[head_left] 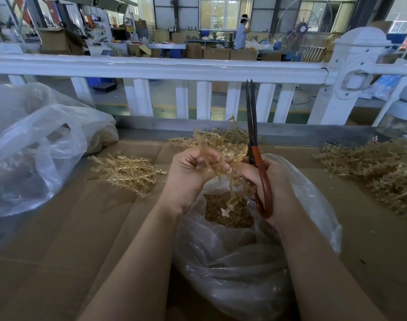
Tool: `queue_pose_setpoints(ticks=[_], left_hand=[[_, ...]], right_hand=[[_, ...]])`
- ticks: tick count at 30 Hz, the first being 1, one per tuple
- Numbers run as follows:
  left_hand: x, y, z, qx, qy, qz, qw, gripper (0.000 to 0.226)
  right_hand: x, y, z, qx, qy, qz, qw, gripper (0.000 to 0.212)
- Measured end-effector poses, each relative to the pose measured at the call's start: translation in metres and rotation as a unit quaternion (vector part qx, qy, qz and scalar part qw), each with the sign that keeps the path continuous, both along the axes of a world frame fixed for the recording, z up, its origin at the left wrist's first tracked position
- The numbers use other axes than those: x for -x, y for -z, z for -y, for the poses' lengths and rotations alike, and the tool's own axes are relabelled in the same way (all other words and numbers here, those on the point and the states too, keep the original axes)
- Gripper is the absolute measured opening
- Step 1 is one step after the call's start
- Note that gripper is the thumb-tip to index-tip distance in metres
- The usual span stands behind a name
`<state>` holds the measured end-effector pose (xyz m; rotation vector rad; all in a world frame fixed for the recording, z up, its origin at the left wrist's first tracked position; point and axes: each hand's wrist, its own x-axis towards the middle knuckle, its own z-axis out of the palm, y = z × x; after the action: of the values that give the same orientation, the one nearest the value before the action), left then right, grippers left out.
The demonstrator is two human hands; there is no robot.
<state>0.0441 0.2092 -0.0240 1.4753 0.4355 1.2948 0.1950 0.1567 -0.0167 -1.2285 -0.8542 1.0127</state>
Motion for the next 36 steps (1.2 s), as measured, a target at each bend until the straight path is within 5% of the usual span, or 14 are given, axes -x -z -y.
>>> queue_pose_setpoints(ticks=[7, 11, 17, 20, 24, 29, 36], left_hand=[[0.003, 0.003, -0.005, -0.001, -0.024, 0.022, 0.999, 0.017], [0.001, 0.003, -0.005, -0.026, -0.027, -0.008, 0.999, 0.021], [-0.001, 0.003, -0.002, 0.143, -0.008, -0.068, 0.987, 0.065], [0.001, 0.003, -0.003, 0.126, 0.066, -0.124, 0.982, 0.054], [-0.001, 0.003, -0.001, 0.057, 0.155, -0.106, 0.980, 0.026], [-0.006, 0.005, -0.003, 0.059, -0.025, -0.149, 0.987, 0.014], [-0.008, 0.000, 0.001, 0.107, -0.051, -0.159, 0.980, 0.023]], right_hand=[[-0.004, 0.000, 0.007, -0.092, -0.060, -0.021, 0.994, 0.032], [0.003, 0.001, 0.005, -0.041, -0.029, 0.054, 0.997, 0.031], [0.001, 0.001, 0.006, -0.072, -0.005, 0.003, 0.997, 0.013], [-0.002, 0.001, 0.007, -0.110, -0.014, -0.057, 0.992, 0.004], [0.000, 0.001, 0.008, -0.133, -0.036, -0.055, 0.989, 0.020], [0.001, 0.004, 0.006, -0.138, -0.014, -0.042, 0.989, 0.021], [-0.003, 0.006, 0.004, -0.176, -0.006, -0.069, 0.982, 0.017]])
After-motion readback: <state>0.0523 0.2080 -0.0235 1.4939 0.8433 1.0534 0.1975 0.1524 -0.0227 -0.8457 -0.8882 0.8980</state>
